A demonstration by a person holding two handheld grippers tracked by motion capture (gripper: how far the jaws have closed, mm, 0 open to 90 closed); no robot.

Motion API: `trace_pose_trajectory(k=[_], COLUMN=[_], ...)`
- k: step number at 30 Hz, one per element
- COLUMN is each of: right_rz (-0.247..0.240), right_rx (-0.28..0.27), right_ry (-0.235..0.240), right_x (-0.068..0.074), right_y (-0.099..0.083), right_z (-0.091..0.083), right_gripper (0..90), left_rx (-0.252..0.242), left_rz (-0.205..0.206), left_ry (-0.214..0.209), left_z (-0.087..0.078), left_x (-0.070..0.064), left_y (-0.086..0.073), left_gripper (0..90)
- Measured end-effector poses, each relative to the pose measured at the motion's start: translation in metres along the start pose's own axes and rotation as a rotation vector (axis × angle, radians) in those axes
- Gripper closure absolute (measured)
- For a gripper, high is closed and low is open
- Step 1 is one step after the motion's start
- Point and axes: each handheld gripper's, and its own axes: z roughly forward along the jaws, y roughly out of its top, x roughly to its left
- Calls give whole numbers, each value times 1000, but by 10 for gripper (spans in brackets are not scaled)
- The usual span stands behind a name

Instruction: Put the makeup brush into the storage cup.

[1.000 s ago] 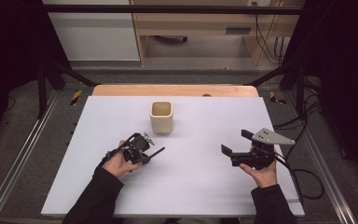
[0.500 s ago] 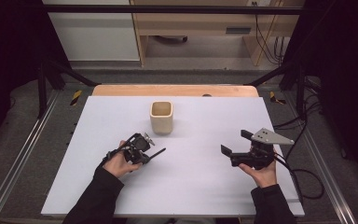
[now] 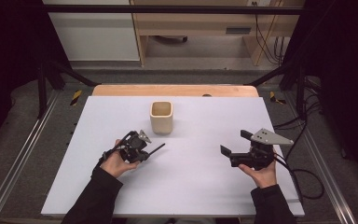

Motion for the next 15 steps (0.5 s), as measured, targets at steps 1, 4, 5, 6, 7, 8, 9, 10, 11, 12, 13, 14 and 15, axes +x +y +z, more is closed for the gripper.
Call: trace_pose_trajectory(k=[1,4,5,6,7,8,9,10,11,12,13,14,15], right_rz=[-8,-13,-13,-17,-24,-25,-25,-34,-34,-39,-43,-43,-46], right_rx=[1,6,6,4,9,12,12,15,15,19,25,25,30], right_ry=[2,-1,-1,-2,-4,-4,-4,-4,-4,-5,-6,-6,-6], right_x=[0,3,3,4,5,6,6,8,8,9,11,11,12], right_y=[0,1,1,1,1,1,1,2,2,2,2,2,2], right_z=[0,1,1,1,2,2,2,3,3,4,5,5,6], right_gripper=[38,38,38,39,39,39,39,40,40,40,41,41,41], left_rx=[0,-32,-32,-41,-53,-57,-57,-70,-70,-77,-82,-82,-89], left_rz=[0,-4,-4,-1,1,6,6,12,12,16,27,27,29], left_ry=[0,-12,-12,-19,-20,-25,-25,-31,-31,-35,-39,-39,-43], left_z=[0,-7,-7,-9,-12,-13,-13,-16,-16,-17,-19,-19,-20], left_x=[0,-2,-2,-2,-4,-4,-4,-6,-6,-7,-9,-9,-11], left_y=[0,-1,-1,-2,-2,-2,-2,-1,-1,-1,0,0,0], left_gripper=[841,841,841,841,841,841,841,841,842,842,841,842,842])
